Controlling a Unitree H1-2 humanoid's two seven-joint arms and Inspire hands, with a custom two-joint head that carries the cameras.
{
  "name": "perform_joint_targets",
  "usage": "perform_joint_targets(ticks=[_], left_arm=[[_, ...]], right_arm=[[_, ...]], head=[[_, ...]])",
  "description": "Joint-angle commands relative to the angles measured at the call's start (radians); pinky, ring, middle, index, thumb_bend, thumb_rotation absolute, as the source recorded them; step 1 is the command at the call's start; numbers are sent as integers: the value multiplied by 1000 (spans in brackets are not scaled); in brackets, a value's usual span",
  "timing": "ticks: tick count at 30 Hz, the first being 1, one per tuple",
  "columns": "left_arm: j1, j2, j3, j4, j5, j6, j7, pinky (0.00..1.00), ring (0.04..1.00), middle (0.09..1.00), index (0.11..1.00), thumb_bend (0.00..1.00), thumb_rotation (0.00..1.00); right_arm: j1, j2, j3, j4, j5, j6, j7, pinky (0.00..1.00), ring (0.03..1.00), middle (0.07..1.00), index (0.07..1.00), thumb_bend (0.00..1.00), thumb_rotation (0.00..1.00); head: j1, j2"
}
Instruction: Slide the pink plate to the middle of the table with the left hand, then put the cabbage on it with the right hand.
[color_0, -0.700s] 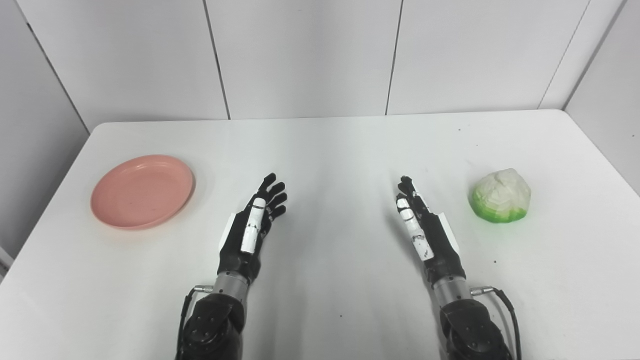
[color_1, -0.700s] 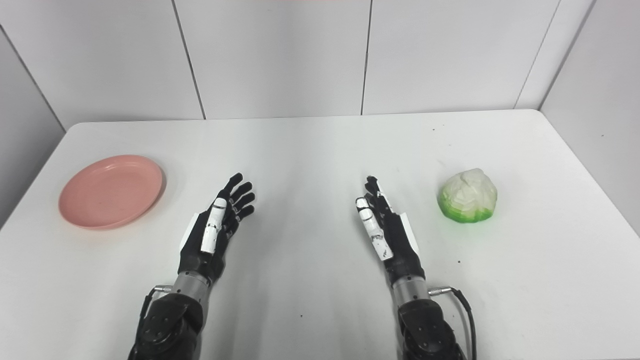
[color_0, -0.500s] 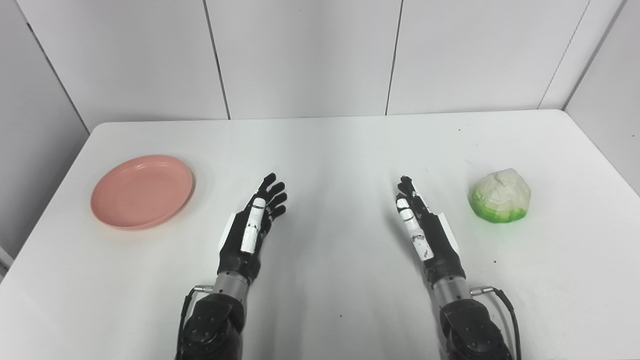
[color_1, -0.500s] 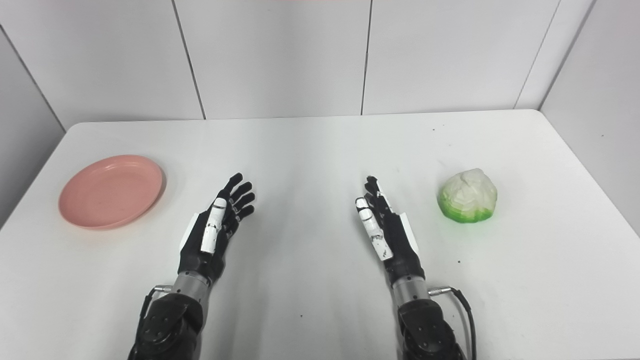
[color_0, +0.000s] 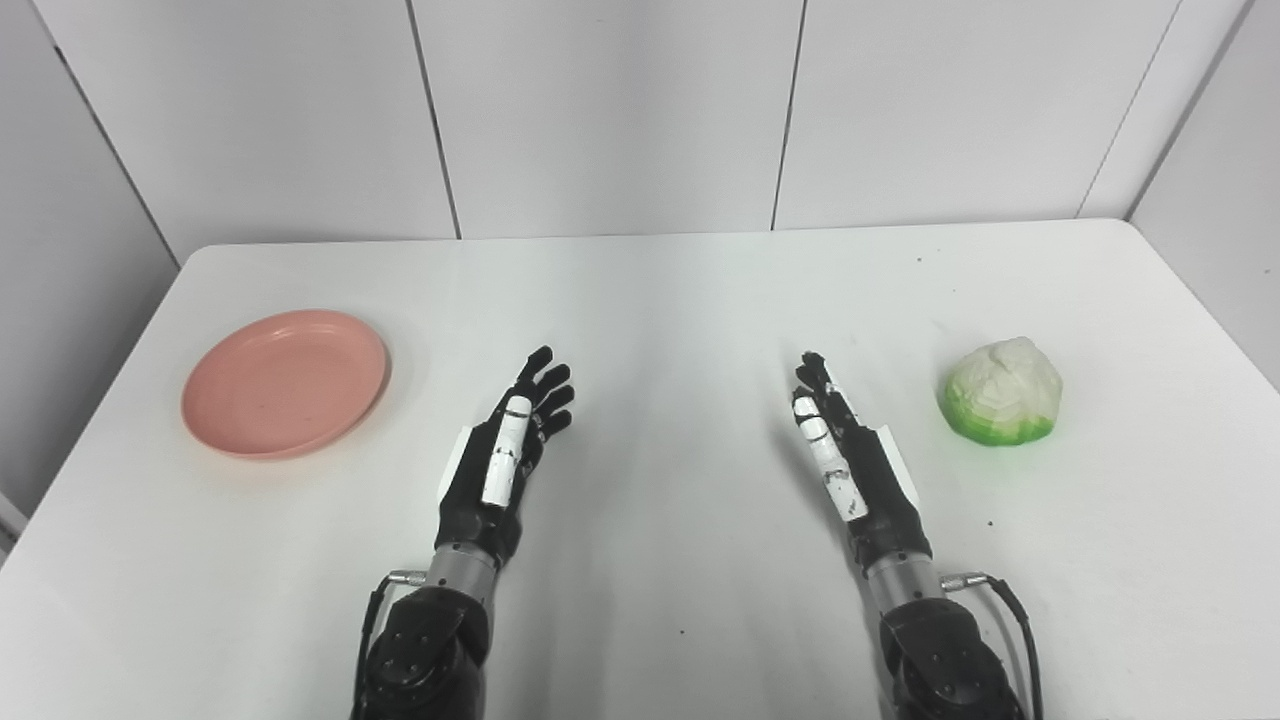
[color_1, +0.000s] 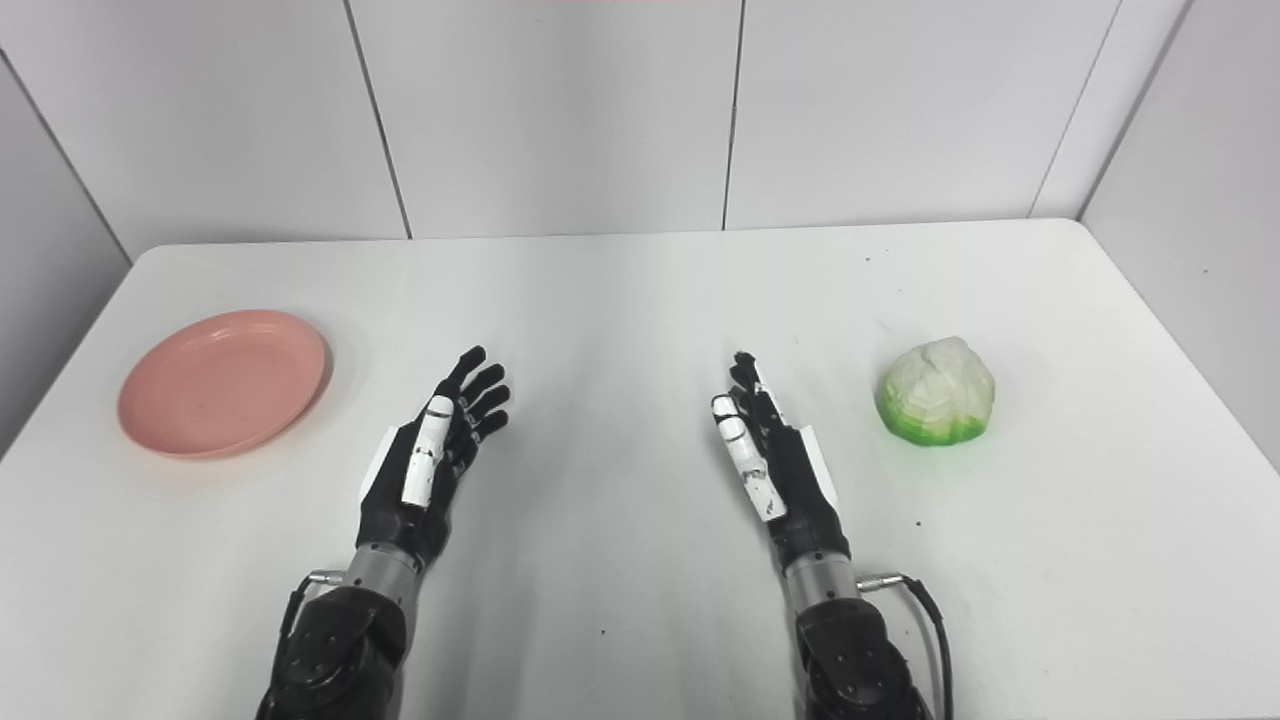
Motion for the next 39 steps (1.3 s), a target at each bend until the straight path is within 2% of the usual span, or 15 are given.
perform_joint_targets(ticks=[1,6,10,11,12,13,14,15,20,26,34,39], left_arm=[[14,4,-2,32,0,37,-2,892,900,914,905,416,1000],[15,3,-2,33,-1,37,-1,892,899,912,905,413,1000],[9,-2,-6,54,2,27,-2,898,899,911,902,420,1000],[7,-5,-10,63,5,20,-2,899,900,911,903,422,1000],[6,-7,-13,70,8,14,-1,905,901,912,904,429,1000],[3,-15,-18,82,11,7,2,908,902,913,904,433,1000],[1,-20,-20,89,14,1,5,913,903,914,905,434,1000],[-2,-30,-23,102,15,-5,10,916,903,914,905,434,1000],[-20,-62,-41,166,44,-43,30,908,908,921,915,414,1000],[-37,-76,-49,221,69,-76,51,884,911,923,915,408,1000],[-54,-71,-49,258,77,-108,49,880,907,923,912,389,1000],[-57,-72,-41,259,64,-103,45,886,910,926,915,394,1000]], right_arm=[[-9,-2,4,6,1,-23,8,912,934,954,961,270,1000],[-9,-1,2,6,5,-18,9,916,936,952,962,264,1000],[-9,-12,4,14,0,-34,11,897,927,954,961,269,1000],[-8,-17,1,14,5,-32,14,895,926,955,961,270,1000],[-7,-21,0,14,9,-31,17,899,928,957,963,266,1000],[-6,-27,-4,16,21,-34,24,901,930,959,964,263,1000],[-5,-32,-7,17,29,-37,28,909,935,963,969,252,1000],[-2,-38,-11,16,39,-41,34,913,938,965,971,246,1000],[4,-64,-27,17,78,-47,60,951,956,978,991,194,1000],[4,-68,-39,21,106,-47,78,999,985,991,1000,152,1000],[-2,-62,-43,30,121,-55,84,1000,987,993,1000,119,1000],[-9,-56,-43,41,123,-59,82,1000,984,989,1000,122,1000]], head=[[0,-1],[8,-5],[64,-24],[113,-41],[113,-41],[177,-65],[177,-65],[230,-87],[343,-144],[373,-173],[378,-185],[381,-190]])
